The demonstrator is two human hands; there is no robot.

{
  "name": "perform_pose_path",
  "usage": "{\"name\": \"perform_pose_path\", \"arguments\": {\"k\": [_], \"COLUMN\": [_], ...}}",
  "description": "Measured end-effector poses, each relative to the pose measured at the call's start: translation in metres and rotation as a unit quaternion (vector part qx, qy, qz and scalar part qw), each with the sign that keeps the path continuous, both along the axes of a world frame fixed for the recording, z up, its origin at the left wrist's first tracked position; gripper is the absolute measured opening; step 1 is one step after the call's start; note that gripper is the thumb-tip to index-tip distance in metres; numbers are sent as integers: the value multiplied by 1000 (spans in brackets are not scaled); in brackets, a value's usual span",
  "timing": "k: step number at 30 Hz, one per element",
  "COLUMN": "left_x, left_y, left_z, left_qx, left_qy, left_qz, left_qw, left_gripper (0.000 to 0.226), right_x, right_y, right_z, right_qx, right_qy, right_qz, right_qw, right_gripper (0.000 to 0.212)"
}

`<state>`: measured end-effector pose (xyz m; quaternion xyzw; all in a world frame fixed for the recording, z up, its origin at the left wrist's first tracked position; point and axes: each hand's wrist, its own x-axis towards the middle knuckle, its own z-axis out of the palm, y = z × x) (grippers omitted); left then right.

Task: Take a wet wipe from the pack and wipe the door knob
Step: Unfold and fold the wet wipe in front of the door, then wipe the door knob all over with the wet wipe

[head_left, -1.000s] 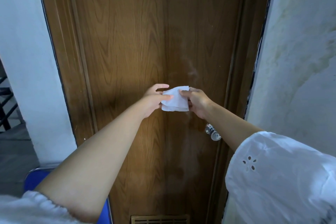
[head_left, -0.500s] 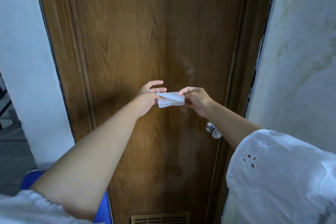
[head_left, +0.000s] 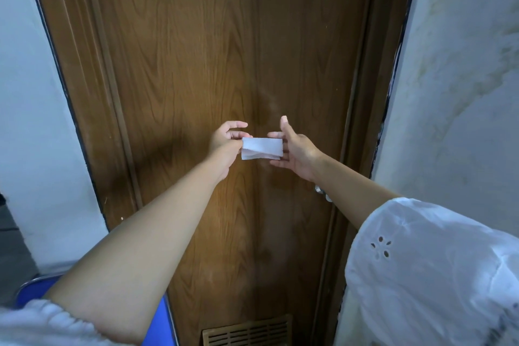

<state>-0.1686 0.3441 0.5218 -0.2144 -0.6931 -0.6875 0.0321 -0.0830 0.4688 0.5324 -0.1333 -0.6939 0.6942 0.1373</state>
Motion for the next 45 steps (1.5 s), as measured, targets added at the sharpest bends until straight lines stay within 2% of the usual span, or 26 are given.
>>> {"name": "perform_pose_path", "arguments": {"k": [2,3,8,12,15,20,25,32,37,41,45], "left_x": [-2,-3,-2,-2,-3,0,4,10,17,15,14], "left_y": [0,0,1,9,26,72,130,189,216,230,231], "left_z": [-5,-7,-26,-37,-44,-59,-84,-103,-117,-127,-136], "left_qx": [2,4,-13,22,19,-34,-52,24,53,24,-32], "left_qy": [-4,-11,-99,-174,-199,-160,-154,-202,-165,-103,14], "left_qz": [-11,-22,-126,-188,-191,-208,-170,-140,-142,-93,-64], "left_qw": [1000,1000,987,967,961,964,972,969,975,990,997], "left_gripper": [30,30,23,22,22,6,22,20,20,25,26], "right_x": [3,4,7,6,6,10,12,17,18,12,7], "right_y": [-1,-1,-1,11,27,64,108,179,209,220,225], "right_z": [-6,-8,-25,-37,-44,-65,-98,-105,-116,-124,-128], "right_qx": [19,22,6,0,13,30,39,80,54,37,17], "right_qy": [16,25,28,26,19,-14,-18,11,57,74,87], "right_qz": [-14,-21,-78,-127,-157,-215,-218,-167,-154,-154,-160], "right_qw": [1000,999,997,992,987,976,975,983,985,985,983], "right_gripper": [23,20,24,22,24,33,32,17,20,22,22]}}
